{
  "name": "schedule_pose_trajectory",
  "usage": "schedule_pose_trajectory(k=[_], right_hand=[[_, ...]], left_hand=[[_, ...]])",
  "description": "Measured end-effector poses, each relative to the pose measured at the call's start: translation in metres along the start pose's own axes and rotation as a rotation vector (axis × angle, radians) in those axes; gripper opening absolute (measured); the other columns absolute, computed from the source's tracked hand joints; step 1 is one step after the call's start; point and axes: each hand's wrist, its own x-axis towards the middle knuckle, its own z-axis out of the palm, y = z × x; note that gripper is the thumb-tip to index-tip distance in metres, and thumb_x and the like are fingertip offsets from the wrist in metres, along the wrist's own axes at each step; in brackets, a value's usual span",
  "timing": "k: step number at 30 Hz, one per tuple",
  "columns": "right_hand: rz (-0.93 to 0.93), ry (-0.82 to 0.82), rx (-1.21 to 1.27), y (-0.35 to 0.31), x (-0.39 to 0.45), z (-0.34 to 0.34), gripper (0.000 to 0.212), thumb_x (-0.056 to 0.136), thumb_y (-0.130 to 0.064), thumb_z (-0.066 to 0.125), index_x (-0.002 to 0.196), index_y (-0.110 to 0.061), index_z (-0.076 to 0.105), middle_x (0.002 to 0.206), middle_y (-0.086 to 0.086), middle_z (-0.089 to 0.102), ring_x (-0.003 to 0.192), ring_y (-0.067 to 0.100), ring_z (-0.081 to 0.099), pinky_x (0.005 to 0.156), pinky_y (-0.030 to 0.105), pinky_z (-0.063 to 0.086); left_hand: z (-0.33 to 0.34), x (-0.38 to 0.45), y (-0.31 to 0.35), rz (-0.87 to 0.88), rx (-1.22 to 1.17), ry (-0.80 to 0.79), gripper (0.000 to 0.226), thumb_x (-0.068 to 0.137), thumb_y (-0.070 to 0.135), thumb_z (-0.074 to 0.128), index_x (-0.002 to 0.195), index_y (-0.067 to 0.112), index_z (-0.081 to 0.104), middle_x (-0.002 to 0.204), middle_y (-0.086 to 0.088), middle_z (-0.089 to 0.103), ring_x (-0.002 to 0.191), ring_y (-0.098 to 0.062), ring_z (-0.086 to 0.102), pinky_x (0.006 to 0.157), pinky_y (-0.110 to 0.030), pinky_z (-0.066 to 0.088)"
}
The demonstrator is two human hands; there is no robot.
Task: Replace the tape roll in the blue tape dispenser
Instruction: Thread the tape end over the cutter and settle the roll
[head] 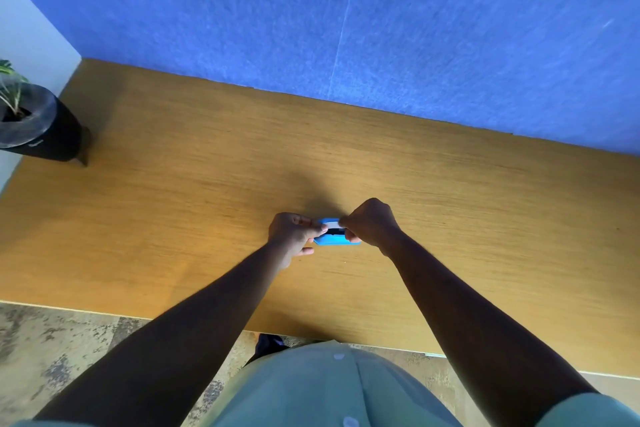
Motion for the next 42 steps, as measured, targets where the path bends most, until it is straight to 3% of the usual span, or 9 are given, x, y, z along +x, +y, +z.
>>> schedule_pose_trajectory(k=[4,9,12,15,18,24,32,39,42], right_hand=[[-0.008,-0.028,0.030,-0.001,0.003,0.000,0.034,0.082,-0.040,0.083,0.085,-0.005,0.082,0.070,-0.001,0.080,0.074,0.013,0.076,0.078,0.033,0.060],[-0.007,-0.061,0.071,0.005,0.004,-0.007,0.027,0.083,-0.029,0.085,0.089,-0.002,0.082,0.072,0.003,0.080,0.053,0.004,0.066,0.059,0.021,0.048],[0.002,-0.087,0.091,0.005,0.002,-0.011,0.023,0.085,-0.025,0.085,0.090,-0.003,0.081,0.069,0.001,0.078,0.046,0.001,0.065,0.055,0.017,0.046],[0.007,-0.094,0.118,0.007,0.002,-0.012,0.020,0.084,-0.022,0.086,0.090,-0.003,0.081,0.069,0.002,0.079,0.050,0.002,0.069,0.055,0.016,0.050],[-0.004,-0.103,0.161,0.010,0.002,-0.013,0.020,0.083,-0.019,0.086,0.090,-0.001,0.082,0.072,0.006,0.080,0.061,0.010,0.075,0.073,0.024,0.061],[-0.014,-0.116,0.180,0.013,0.004,-0.014,0.017,0.083,-0.018,0.086,0.088,-0.001,0.082,0.074,0.008,0.081,0.076,0.021,0.081,0.088,0.034,0.065],[-0.002,-0.116,0.213,0.015,0.006,-0.013,0.017,0.082,-0.015,0.087,0.087,0.000,0.081,0.075,0.009,0.081,0.081,0.027,0.081,0.088,0.042,0.065],[0.009,-0.102,0.220,0.013,0.007,-0.011,0.012,0.079,-0.010,0.085,0.084,0.000,0.081,0.072,0.009,0.080,0.076,0.025,0.081,0.084,0.040,0.067],[0.038,-0.128,0.266,0.011,0.007,-0.011,0.022,0.080,-0.017,0.089,0.088,0.001,0.080,0.074,0.010,0.081,0.075,0.025,0.081,0.080,0.036,0.067]], left_hand=[[-0.001,-0.001,0.005,0.023,0.044,-0.001,0.024,0.074,0.015,0.093,0.091,0.004,0.080,0.093,-0.012,0.079,0.088,-0.021,0.074,0.065,-0.035,0.065],[-0.001,0.004,0.006,0.039,0.162,0.019,0.022,0.074,0.016,0.090,0.089,0.003,0.081,0.090,-0.011,0.080,0.084,-0.019,0.075,0.069,-0.039,0.067],[0.000,0.004,0.008,0.061,0.215,0.036,0.019,0.075,0.019,0.087,0.086,0.005,0.081,0.087,-0.009,0.081,0.084,-0.018,0.076,0.069,-0.040,0.067],[0.002,0.001,0.008,0.065,0.203,0.040,0.030,0.075,0.030,0.092,0.089,0.007,0.080,0.085,-0.008,0.081,0.082,-0.017,0.075,0.067,-0.038,0.066],[0.005,0.000,0.007,0.073,0.201,0.062,0.044,0.070,0.040,0.094,0.091,0.004,0.079,0.086,-0.009,0.080,0.083,-0.018,0.077,0.069,-0.041,0.067],[0.008,0.002,0.009,0.063,0.187,0.062,0.035,0.073,0.029,0.094,0.087,0.002,0.076,0.089,-0.011,0.079,0.085,-0.020,0.076,0.074,-0.044,0.067],[0.006,0.002,0.009,0.067,0.189,0.028,0.031,0.076,0.023,0.092,0.093,0.001,0.077,0.087,-0.012,0.080,0.081,-0.019,0.077,0.074,-0.043,0.067],[0.007,0.000,0.010,0.068,0.191,0.028,0.028,0.077,0.021,0.091,0.092,0.002,0.076,0.089,-0.012,0.079,0.083,-0.019,0.077,0.070,-0.040,0.067],[0.008,0.000,0.010,0.070,0.178,0.025,0.029,0.077,0.021,0.091,0.093,0.002,0.076,0.089,-0.012,0.079,0.083,-0.019,0.077,0.072,-0.042,0.067]])
